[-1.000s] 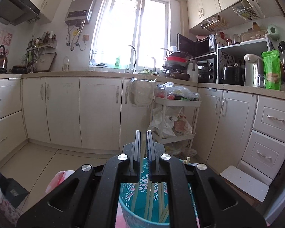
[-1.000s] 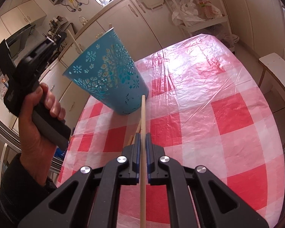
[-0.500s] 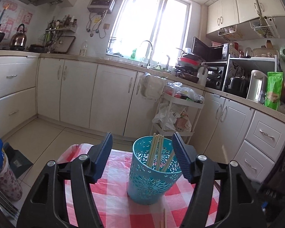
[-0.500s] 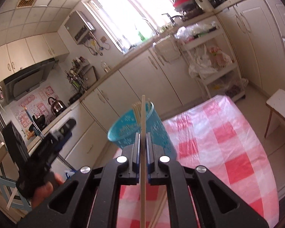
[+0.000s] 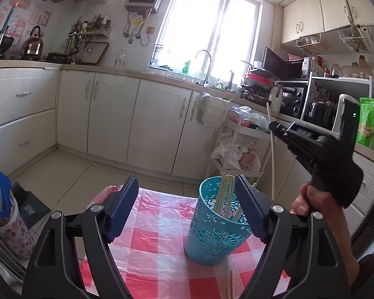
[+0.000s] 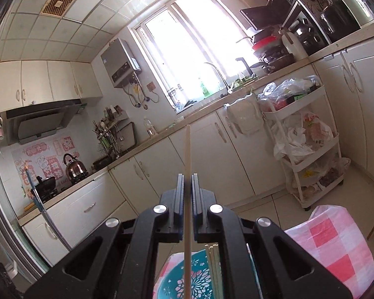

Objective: Organize utensils
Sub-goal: 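Lower the right gripper's chopstick into the teal cup and open it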

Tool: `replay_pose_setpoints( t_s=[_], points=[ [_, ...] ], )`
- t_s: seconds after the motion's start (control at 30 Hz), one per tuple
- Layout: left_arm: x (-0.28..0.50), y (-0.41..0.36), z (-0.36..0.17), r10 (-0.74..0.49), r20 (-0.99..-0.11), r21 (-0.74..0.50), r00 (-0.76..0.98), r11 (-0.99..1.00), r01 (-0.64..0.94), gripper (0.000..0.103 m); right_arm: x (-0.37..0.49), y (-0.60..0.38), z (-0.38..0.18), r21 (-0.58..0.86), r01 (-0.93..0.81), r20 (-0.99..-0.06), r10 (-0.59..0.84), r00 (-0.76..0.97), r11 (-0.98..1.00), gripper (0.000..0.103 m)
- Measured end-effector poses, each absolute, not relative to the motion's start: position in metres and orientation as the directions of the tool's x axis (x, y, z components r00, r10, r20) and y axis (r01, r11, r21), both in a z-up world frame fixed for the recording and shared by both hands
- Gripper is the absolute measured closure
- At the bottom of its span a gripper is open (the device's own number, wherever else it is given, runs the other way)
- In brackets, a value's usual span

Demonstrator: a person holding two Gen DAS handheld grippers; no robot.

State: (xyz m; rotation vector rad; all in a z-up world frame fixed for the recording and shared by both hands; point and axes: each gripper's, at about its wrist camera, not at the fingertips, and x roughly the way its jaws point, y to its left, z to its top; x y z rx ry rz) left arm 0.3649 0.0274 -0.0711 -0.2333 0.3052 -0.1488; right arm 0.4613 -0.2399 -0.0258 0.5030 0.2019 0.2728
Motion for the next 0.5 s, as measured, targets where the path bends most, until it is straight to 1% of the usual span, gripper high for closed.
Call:
replay_pose_setpoints(
  t_s=[0.13, 0.27, 0.5],
  points=[
    [0.367, 0.034, -0.068, -0.183, -0.271, -0.278, 0.945, 0.955, 0.105, 0.027, 0.482, -0.228, -0.041, 0.470, -0.143, -0.203, 0.265, 0.943, 0.871, 0.097],
    [0.366, 0.034, -0.067, -0.191, -0.266, -0.285, 0.945, 0.952, 0.112, 0.027, 0.487, -0.217, -0.052, 0.422, -0.110, -0.251, 0.233, 0.939, 0.900, 0.097],
    [0.366, 0.039, -0.068, -0.185, -0.267, -0.308, 0.946, 0.946, 0.099, 0.026, 0.482, -0.203, -0.057, 0.374, -0.111, -0.299, 0.233, 0.925, 0.921, 0.097]
  ],
)
